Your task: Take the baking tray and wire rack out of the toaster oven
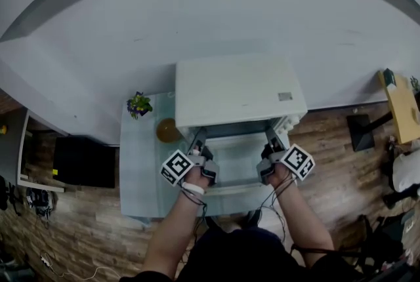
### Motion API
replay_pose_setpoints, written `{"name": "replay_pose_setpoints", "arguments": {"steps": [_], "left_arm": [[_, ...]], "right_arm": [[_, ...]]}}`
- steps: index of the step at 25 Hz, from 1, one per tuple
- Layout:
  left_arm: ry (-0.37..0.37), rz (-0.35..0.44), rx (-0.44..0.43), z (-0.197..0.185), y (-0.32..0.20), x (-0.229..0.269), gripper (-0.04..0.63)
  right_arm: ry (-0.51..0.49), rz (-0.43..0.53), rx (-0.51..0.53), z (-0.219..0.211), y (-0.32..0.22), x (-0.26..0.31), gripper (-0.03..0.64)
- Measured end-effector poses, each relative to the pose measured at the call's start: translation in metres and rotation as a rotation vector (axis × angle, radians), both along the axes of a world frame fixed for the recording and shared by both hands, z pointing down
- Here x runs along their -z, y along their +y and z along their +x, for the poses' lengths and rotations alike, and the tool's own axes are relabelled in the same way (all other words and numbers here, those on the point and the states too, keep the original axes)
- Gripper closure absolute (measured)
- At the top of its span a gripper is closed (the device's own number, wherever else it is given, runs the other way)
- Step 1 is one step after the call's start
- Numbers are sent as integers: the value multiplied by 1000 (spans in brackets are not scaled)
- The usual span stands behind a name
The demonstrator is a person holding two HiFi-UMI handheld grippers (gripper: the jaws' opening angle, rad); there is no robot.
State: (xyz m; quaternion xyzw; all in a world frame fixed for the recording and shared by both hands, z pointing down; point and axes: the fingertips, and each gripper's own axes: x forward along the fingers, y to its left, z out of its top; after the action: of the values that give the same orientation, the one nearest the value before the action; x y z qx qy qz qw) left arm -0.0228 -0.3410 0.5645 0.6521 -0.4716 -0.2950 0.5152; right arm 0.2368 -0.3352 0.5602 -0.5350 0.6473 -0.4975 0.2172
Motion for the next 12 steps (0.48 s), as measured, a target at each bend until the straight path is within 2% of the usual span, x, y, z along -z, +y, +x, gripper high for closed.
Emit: {"name": "replay_pose_setpoints", "arguments": {"steps": [5, 10, 12], "left_arm": [[7, 15, 36, 1, -28, 1, 460], [2, 18, 31, 7, -47, -2, 461], [-7, 7, 23, 7, -49, -4, 509]], "right_arm": [[-27, 3, -13, 2, -28, -4, 511], [-53, 12, -17, -1, -47, -7, 494], [-58, 15, -15, -3, -51, -7, 480]]}}
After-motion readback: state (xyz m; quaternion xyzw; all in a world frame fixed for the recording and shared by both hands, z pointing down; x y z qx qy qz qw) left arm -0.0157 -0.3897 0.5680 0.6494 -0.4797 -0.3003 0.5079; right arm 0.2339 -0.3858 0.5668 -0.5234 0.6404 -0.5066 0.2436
